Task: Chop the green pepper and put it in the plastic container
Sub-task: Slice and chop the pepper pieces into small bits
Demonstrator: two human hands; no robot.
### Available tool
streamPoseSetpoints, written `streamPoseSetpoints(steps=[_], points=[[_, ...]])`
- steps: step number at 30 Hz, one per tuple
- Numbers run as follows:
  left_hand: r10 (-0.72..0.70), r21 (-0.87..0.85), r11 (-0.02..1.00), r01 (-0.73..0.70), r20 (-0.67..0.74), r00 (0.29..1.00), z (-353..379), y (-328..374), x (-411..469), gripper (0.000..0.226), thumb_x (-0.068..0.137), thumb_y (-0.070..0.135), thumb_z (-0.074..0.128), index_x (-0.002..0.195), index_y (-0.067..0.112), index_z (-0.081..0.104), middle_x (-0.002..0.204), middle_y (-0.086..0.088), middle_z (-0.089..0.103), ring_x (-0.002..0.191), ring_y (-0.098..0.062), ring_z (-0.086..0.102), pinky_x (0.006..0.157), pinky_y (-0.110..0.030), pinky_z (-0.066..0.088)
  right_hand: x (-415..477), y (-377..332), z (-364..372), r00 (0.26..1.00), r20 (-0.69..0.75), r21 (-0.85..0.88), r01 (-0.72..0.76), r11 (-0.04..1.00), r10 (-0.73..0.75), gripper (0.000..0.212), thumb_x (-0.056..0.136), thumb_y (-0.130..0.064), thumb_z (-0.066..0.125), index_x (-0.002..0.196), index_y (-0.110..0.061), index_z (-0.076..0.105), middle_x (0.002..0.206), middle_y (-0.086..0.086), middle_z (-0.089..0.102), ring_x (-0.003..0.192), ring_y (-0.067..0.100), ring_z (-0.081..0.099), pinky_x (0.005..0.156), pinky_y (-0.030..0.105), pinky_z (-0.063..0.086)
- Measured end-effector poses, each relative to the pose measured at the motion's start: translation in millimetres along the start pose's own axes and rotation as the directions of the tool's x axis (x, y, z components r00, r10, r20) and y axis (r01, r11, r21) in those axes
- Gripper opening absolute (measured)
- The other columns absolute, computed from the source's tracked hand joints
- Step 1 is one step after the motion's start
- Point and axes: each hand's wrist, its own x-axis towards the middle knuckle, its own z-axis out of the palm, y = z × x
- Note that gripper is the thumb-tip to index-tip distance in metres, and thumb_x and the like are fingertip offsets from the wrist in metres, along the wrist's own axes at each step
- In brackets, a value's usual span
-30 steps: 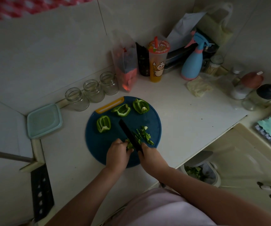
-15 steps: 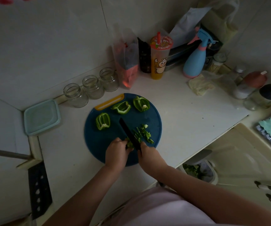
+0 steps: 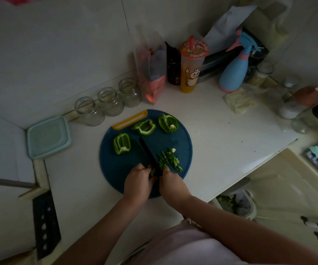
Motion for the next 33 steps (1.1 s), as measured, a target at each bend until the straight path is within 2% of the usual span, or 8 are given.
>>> streamPoseSetpoints(steps=[5, 9, 16, 19, 22, 26, 33], points=[[-0.009, -0.002, 1.0, 0.009, -0.007, 1.0, 1, 2, -3, 0.048, 0.091, 0.034, 0.057, 0.132, 0.012, 0.052, 0.107, -0.009, 0.057, 0.099, -0.023, 0.056, 0.076, -0.031, 0.044, -4, 10, -6, 0.999, -0.023, 0.127, -0.02, 0.992, 0.024, 0.016, 0.1, -0.02, 0.037, 0.102, -0.006, 0.046, 0.095, 0.015, 0.063, 0.082, 0.028, 0.062, 0.07, 0.038, 0.049], [-0.008, 0.018, 1.0, 0.008, -0.01, 1.0, 1, 1, -5, 0.049, 0.09, 0.034, 0.058, 0.132, 0.011, 0.052, 0.108, -0.008, 0.057, 0.099, -0.021, 0.056, 0.077, -0.028, 0.044, -8, 19, -15, 1.0, 0.0, 0.102, 0.022, 0.995, -0.022, 0.014, 0.101, -0.022, 0.037, 0.094, -0.011, 0.042, 0.076, 0.001, 0.052, 0.066, 0.019, 0.054, 0.059, 0.033, 0.046], [-0.009, 0.078, 0.997, 0.009, 0.001, 1.0, -1, 4, -2, 0.041, 0.09, 0.036, 0.057, 0.124, 0.013, 0.059, 0.104, -0.009, 0.058, 0.096, -0.022, 0.057, 0.075, -0.029, 0.043, -18, 15, -17, 0.991, -0.013, 0.067, 0.133, 0.989, -0.132, 0.014, 0.1, -0.022, 0.039, 0.091, -0.013, 0.038, 0.081, 0.008, 0.053, 0.069, 0.02, 0.05, 0.06, 0.03, 0.036], [-0.004, 0.077, 0.997, 0.003, 0.01, 1.0, -3, 5, -1, 0.039, 0.09, 0.035, 0.058, 0.121, 0.012, 0.06, 0.103, -0.01, 0.058, 0.097, -0.023, 0.057, 0.075, -0.03, 0.042, -19, 13, -16, 0.99, -0.004, 0.054, 0.138, 0.989, -0.137, 0.013, 0.101, -0.022, 0.038, 0.096, -0.01, 0.042, 0.09, 0.016, 0.061, 0.068, 0.02, 0.049, 0.06, 0.029, 0.034], [0.005, 0.081, 0.997, -0.005, 0.001, 1.0, -4, 7, -1, 0.035, 0.09, 0.035, 0.058, 0.116, 0.012, 0.063, 0.1, -0.01, 0.059, 0.094, -0.024, 0.058, 0.072, -0.03, 0.042, -19, 14, -15, 0.991, -0.002, 0.039, 0.133, 0.99, -0.133, 0.019, 0.101, -0.022, 0.038, 0.105, -0.006, 0.046, 0.096, 0.017, 0.063, 0.07, 0.02, 0.05, 0.061, 0.027, 0.034], [0.008, 0.096, 0.995, -0.008, -0.002, 1.0, -5, 7, -2, 0.033, 0.091, 0.035, 0.056, 0.113, 0.013, 0.064, 0.099, -0.01, 0.059, 0.092, -0.024, 0.058, 0.069, -0.03, 0.041, -18, 15, -12, 0.992, -0.01, 0.03, 0.125, 0.992, -0.125, 0.02, 0.101, -0.021, 0.037, 0.108, -0.004, 0.046, 0.096, 0.017, 0.063, 0.082, 0.029, 0.06, 0.062, 0.029, 0.036], [-0.028, 0.118, 0.993, 0.029, -0.008, 1.0, -5, 10, -1, 0.031, 0.092, 0.039, 0.052, 0.1, 0.013, 0.065, 0.098, -0.008, 0.06, 0.089, -0.024, 0.059, 0.065, -0.028, 0.038, -17, 12, -3, 0.995, 0.003, -0.098, 0.1, 0.99, -0.1, 0.02, 0.099, -0.015, 0.036, 0.115, -0.005, 0.039, 0.094, 0.018, 0.063, 0.083, 0.035, 0.062, 0.06, 0.034, 0.04]])
